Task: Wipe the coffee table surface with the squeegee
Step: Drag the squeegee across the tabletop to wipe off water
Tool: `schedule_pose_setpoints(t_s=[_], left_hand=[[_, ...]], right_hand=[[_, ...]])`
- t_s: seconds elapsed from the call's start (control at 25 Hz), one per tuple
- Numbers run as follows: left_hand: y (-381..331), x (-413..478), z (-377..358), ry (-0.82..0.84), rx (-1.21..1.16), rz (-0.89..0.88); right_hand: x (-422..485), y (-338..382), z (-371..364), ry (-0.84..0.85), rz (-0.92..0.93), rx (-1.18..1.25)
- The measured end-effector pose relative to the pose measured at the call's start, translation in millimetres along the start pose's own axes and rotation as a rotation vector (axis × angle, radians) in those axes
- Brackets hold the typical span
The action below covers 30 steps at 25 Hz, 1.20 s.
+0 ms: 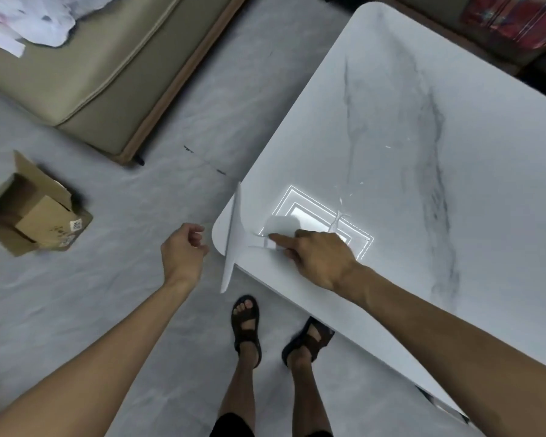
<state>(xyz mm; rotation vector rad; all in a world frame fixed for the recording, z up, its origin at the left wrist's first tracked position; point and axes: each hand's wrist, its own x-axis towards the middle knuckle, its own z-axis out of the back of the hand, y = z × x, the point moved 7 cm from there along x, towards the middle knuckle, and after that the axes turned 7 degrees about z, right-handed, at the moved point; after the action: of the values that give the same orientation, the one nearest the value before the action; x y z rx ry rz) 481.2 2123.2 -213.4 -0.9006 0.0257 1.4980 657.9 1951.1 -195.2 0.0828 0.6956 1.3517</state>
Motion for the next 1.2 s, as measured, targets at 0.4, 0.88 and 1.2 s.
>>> schedule_pose_setpoints(t_s=[0.4, 0.88, 1.2], left_hand=[[-20.2, -18.3, -33.8, 0.162, 0.0, 0.053], [-28.6, -55.9, -93.8, 0.338, 0.717, -0.37], [-34.9, -86.2, -148.9, 0.574, 1.02, -0.38]], right_hand=[[-142.4, -92.5, 31.1, -0.051, -0.3, -0.058], [-99.1, -47.5, -17.6, -0.094, -0.066, -0.139], [-243.4, -135.9, -4.6, -0.073, -0.307, -0.205]])
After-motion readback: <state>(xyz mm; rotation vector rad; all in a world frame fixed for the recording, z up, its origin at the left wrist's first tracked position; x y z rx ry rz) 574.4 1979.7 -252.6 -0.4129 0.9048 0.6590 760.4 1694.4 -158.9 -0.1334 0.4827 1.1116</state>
